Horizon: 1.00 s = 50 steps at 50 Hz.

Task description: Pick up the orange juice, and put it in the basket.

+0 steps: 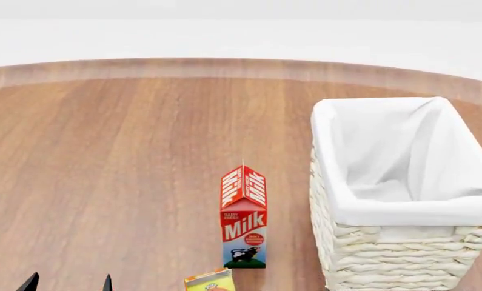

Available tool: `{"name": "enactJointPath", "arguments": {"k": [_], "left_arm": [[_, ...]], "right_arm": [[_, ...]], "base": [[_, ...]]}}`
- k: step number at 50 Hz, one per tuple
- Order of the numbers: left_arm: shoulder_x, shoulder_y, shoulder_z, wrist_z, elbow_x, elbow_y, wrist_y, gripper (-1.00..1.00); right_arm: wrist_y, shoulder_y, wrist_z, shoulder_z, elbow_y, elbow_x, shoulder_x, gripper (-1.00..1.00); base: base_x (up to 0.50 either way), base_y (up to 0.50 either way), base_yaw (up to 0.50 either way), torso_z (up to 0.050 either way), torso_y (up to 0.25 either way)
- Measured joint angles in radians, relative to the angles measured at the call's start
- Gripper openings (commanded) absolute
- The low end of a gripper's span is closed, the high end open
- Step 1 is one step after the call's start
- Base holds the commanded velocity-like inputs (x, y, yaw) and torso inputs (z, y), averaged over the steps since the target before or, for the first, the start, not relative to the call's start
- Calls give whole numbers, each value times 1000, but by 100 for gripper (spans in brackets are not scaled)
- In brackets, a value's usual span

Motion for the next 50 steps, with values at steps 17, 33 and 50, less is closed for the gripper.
{"name": "enactJointPath", "arguments": {"k": [17, 33, 50], "left_arm": [[-6, -2, 8, -7, -6, -1, 2, 100], [-12, -3, 15, -14, -12, -1, 4, 100], [-18, -5, 23, -21, -18, -2, 6, 100]], "right_arm": [[-44, 25, 20, -20, 71, 5, -16, 100], [-80, 41, 37, -40, 123, 17, -28, 100], [-116, 61, 52, -58, 177, 37, -37, 100]], "base": [[0, 0, 0, 0, 0], [0, 0, 0, 0, 0], [0, 0, 0, 0, 0]]}}
